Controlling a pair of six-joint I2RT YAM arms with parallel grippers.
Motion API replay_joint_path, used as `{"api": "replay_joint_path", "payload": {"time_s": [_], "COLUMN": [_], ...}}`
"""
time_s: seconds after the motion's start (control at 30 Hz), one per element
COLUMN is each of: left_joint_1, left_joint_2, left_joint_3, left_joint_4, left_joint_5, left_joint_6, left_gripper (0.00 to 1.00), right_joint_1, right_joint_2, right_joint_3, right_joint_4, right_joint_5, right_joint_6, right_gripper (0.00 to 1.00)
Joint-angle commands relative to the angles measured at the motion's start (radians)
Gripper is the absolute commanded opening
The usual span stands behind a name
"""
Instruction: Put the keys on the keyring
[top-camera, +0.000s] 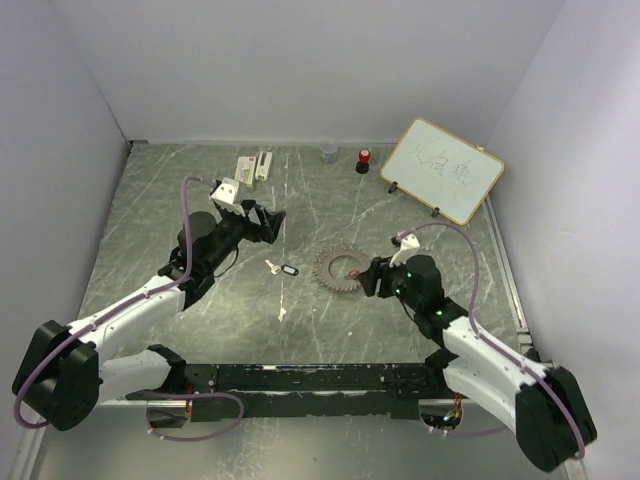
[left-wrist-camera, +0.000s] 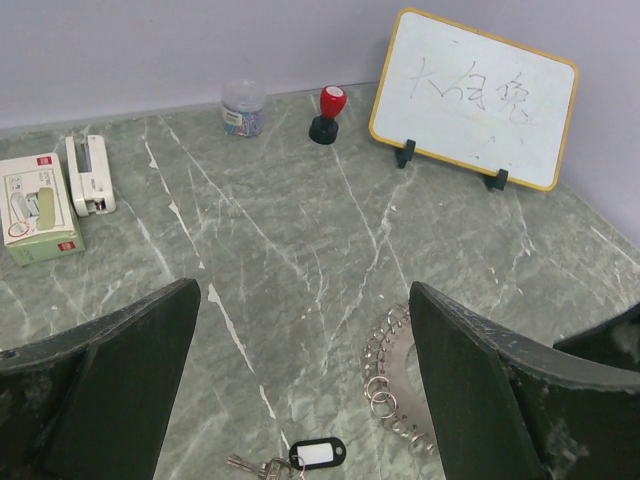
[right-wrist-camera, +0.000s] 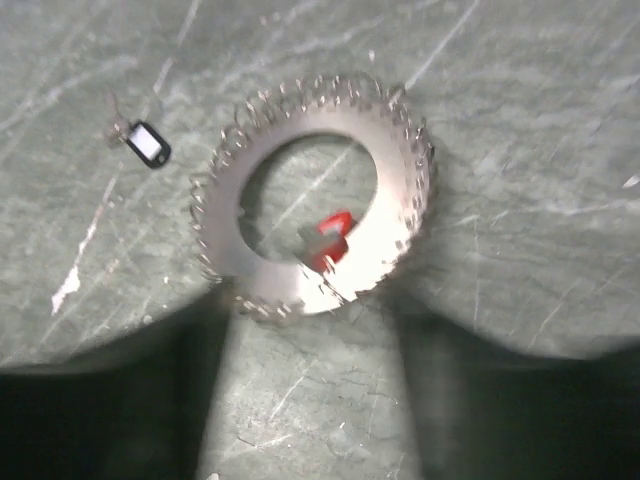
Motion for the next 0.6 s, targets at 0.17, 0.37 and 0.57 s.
{"api": "replay_joint_path", "payload": {"time_s": [0.17,0.37,0.57], "left_joint_1": [0.013,0.013,0.017], "left_joint_2": [0.017,0.009,0.017], "left_joint_3": [0.003,-0.002,0.001], "left_joint_4": [0.039,0.042,0.051], "left_joint_5": [0.030,0.033,0.044], "left_joint_6": [0.003,0.001,-0.005], "left_gripper": [0.96,0.96,0.96], "right_joint_1": [0.004,0.004,0.007], "right_joint_2": [-0.155,0.044,0.325], "right_joint_3": [0.049,0.128,0.288], "right_joint_4": [-0.085,0.050,0.131], "right_joint_5": [0.051,-0.066,-0.113], "right_joint_6": [-0.042,-0.055,-0.084], "right_gripper": [1.00,0.97,0.94]}}
